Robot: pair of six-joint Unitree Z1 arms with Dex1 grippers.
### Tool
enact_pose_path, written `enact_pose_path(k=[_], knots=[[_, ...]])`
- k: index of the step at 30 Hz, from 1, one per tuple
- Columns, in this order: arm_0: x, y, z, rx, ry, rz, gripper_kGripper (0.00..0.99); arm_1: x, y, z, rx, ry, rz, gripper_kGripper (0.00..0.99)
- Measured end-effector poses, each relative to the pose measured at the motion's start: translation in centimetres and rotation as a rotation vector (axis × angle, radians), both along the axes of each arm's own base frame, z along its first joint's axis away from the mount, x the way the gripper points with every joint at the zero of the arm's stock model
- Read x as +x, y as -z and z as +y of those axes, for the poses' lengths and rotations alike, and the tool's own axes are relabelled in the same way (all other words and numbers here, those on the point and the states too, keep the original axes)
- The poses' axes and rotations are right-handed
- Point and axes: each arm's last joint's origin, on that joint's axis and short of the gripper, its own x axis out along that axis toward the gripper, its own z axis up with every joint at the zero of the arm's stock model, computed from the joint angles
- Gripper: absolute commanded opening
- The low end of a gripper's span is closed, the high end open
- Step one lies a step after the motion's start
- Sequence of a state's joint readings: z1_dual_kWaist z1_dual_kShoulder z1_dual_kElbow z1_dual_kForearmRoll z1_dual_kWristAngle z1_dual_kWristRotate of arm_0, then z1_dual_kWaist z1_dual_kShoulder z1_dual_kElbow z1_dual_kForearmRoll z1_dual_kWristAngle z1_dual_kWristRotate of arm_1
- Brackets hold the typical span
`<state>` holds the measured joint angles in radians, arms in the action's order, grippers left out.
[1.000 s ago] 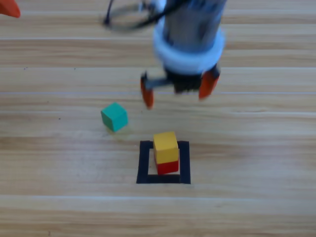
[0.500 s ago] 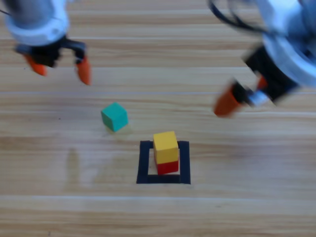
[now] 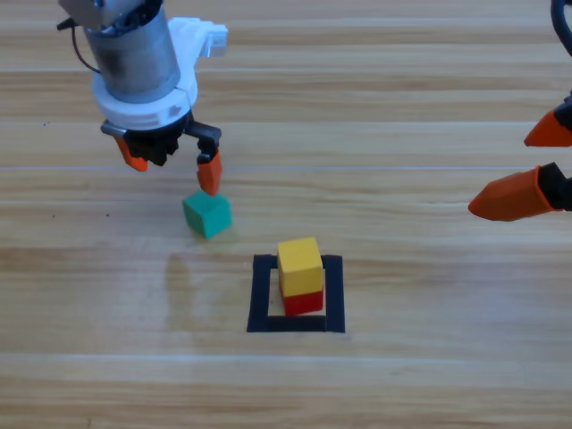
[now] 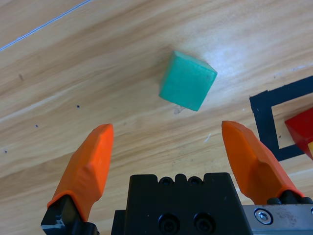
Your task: Stack the blocks in the rectangular block: red at the bottom, yellow in the middle, green on top
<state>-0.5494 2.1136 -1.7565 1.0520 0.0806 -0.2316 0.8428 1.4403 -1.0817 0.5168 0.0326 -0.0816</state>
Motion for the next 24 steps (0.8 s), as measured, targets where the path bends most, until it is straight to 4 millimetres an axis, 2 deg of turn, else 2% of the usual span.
enact_pose_path(k=[5,12,24], knots=[[0.5,1.6,-0.5,0.002,0.074,0.044,0.95,0.1,-0.1,0.1,0.009,0.0,-0.008,0.99],[1.7,5.8,-1.2,0.043,0.124,0.113,0.946,0.1,-0.1,0.1,0.012,0.007,-0.003,0.99],[2.1,6.1,-1.5,0.037,0.168,0.091,0.943,0.1,0.0,0.1,0.022,0.025,0.01,0.99]])
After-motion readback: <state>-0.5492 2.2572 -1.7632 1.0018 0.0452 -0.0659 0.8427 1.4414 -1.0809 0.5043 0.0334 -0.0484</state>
